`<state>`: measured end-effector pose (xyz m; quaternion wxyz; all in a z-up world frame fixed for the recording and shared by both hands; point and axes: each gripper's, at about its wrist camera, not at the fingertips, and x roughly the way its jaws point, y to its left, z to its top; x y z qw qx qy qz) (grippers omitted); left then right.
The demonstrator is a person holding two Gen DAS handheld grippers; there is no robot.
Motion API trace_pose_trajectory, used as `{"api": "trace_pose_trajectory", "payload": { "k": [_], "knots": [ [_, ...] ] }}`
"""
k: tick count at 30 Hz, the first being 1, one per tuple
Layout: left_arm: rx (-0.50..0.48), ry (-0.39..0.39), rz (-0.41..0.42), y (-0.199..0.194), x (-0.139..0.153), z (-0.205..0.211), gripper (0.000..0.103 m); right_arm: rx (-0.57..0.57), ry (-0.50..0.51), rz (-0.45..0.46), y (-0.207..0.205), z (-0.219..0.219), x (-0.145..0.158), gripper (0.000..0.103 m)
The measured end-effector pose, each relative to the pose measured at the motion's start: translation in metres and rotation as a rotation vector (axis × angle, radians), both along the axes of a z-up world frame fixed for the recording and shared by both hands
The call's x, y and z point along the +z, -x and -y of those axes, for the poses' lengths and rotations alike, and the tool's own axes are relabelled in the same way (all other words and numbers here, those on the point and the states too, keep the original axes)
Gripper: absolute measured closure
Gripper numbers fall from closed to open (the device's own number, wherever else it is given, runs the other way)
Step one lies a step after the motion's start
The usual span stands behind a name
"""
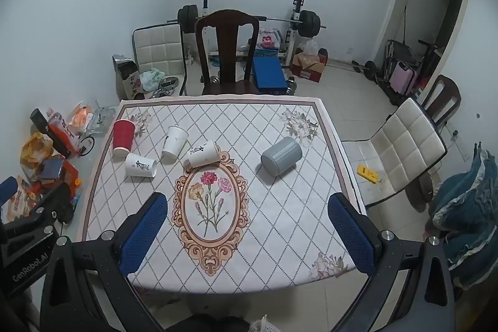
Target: Flip cup upright
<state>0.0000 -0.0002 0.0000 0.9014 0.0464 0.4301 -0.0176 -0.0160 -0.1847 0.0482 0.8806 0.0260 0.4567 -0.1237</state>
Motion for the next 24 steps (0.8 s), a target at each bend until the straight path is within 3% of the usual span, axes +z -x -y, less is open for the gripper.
{"api": "trace_pose_trajectory", "payload": {
  "k": [24],
  "knots": [
    [-0.02, 0.008, -0.005, 0.007, -0.001, 0.019, 0.0, -0.029, -0.004, 0.005, 0.005, 0.011, 0.0, 0.0]
  ]
}}
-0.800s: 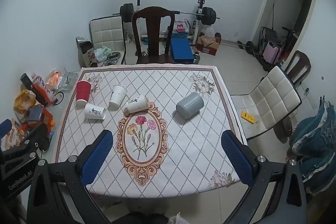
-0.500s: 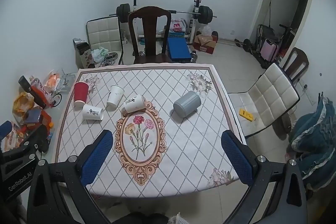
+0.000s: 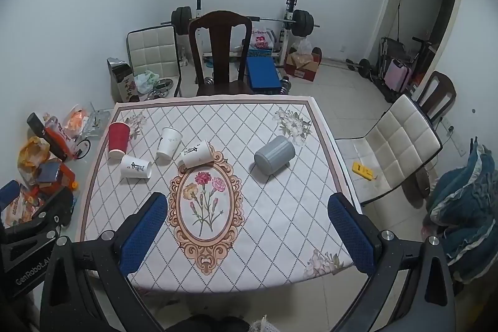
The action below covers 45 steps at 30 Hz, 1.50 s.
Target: Flip cup upright
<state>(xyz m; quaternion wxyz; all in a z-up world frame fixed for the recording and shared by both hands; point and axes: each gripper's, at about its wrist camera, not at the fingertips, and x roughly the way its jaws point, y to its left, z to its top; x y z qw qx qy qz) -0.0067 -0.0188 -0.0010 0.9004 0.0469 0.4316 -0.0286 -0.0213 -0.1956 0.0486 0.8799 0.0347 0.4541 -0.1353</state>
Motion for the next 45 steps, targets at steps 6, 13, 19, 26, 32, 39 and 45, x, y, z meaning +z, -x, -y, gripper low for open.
{"api": "trace_pose_trajectory", "payload": {
  "k": [6, 13, 19, 26, 32, 39, 45],
  "knots": [
    [-0.002, 0.005, -0.004, 0.0, 0.0, 0.0, 0.0, 0.001, -0.001, 0.0, 0.002, 0.001, -0.001, 0.0],
    [-0.002, 0.007, -0.001, -0.001, 0.001, -0.002, 0.0, 0.001, 0.0, 0.002, 0.001, -0.001, -0.001, 0.0],
    [-0.001, 0.006, 0.001, -0.002, 0.004, -0.001, 0.0, 0.002, -0.005, -0.001, 0.001, -0.001, 0.0, 0.0],
    [-0.001, 0.008, -0.001, -0.002, 0.005, -0.001, 0.0, 0.003, -0.005, -0.003, 0.003, -0.005, 0.001, 0.0],
    [-0.002, 0.008, 0.003, -0.001, 0.005, -0.002, 0.0, 0.003, -0.01, -0.002, 0.006, -0.005, 0.002, 0.0],
    [-0.004, 0.008, 0.007, -0.001, 0.011, -0.004, 0.0, 0.003, -0.008, -0.003, 0.007, -0.004, 0.002, 0.0],
    [-0.003, 0.01, 0.01, -0.002, 0.016, -0.005, 0.0, 0.003, -0.01, -0.003, 0.007, -0.004, 0.003, 0.0]
  ]
}}
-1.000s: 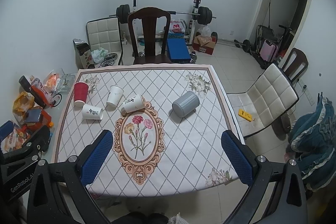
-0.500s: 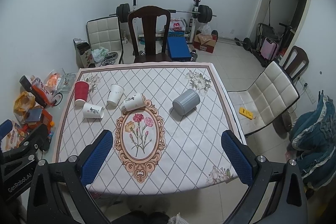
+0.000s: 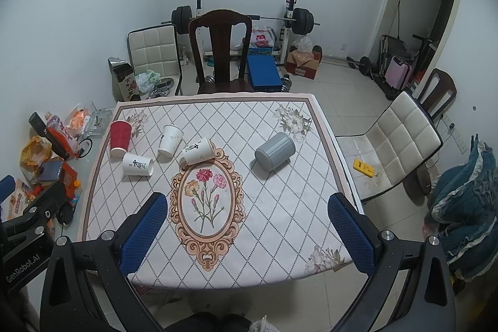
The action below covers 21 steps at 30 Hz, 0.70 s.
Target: Flip cup upright
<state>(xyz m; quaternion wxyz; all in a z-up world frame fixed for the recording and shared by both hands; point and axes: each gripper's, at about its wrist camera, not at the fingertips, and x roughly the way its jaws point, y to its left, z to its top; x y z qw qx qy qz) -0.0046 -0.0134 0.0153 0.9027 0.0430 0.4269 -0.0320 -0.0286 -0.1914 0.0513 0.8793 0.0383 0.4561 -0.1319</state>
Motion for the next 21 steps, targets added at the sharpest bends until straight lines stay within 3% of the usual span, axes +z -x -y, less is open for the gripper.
{"api": "trace_pose_trajectory", "payload": {
  "k": [21],
  "knots": [
    [-0.009, 0.003, -0.009, -0.0047, -0.001, -0.0066, 0.0, -0.01, -0.018, -0.014, -0.0018, -0.0015, -0.001, 0.0]
  ]
}}
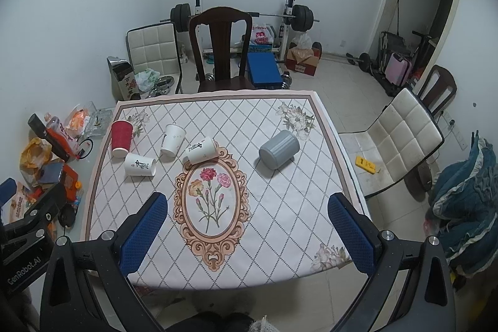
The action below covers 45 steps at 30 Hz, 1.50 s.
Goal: Flip cup upright
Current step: 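Move the left tool toward the grey mug lying on its side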
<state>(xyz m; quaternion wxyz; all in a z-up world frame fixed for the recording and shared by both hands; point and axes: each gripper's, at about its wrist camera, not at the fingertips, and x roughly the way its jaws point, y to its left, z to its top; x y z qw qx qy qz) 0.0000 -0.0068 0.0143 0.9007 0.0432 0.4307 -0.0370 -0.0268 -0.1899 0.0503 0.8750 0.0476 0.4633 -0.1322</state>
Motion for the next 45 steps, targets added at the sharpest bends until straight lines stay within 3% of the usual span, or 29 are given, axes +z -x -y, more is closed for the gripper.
{"api": "trace_pose_trajectory", "payload": {
  "k": [10, 16, 19, 24, 31, 38, 45],
  "knots": [
    [-0.022, -0.055, -0.04, -0.024, -0.04, -0.01, 0.0, -0.059, -0.012, -0.06, -0.021, -0.01, -0.027, 0.0],
    [-0.075, -0.051, -0.121, -0.044, -0.085, -0.005, 0.0, -0.153, -0.015, -0.177, -0.03, 0.01, -0.089, 0.0],
    [-0.11, -0.09, -0.163, -0.056, -0.112, 0.012, 0.0, -0.211, -0.036, -0.267, -0.033, 0.031, -0.133, 0.0],
    [-0.166, -0.15, -0.236, -0.077, -0.155, 0.05, 0.0, -0.277, -0.049, -0.382, -0.035, 0.072, -0.199, 0.0],
    [-0.224, -0.226, -0.315, -0.115, -0.2, 0.116, 0.0, -0.32, -0.101, -0.486, -0.055, 0.131, -0.269, 0.0],
    [-0.331, -0.28, -0.373, -0.166, -0.232, 0.2, 0.0, -0.345, -0.139, -0.579, -0.086, 0.198, -0.322, 0.0],
    [-0.433, -0.307, -0.38, -0.219, -0.257, 0.278, 0.0, -0.364, -0.139, -0.625, -0.123, 0.26, -0.359, 0.0]
  ]
}}
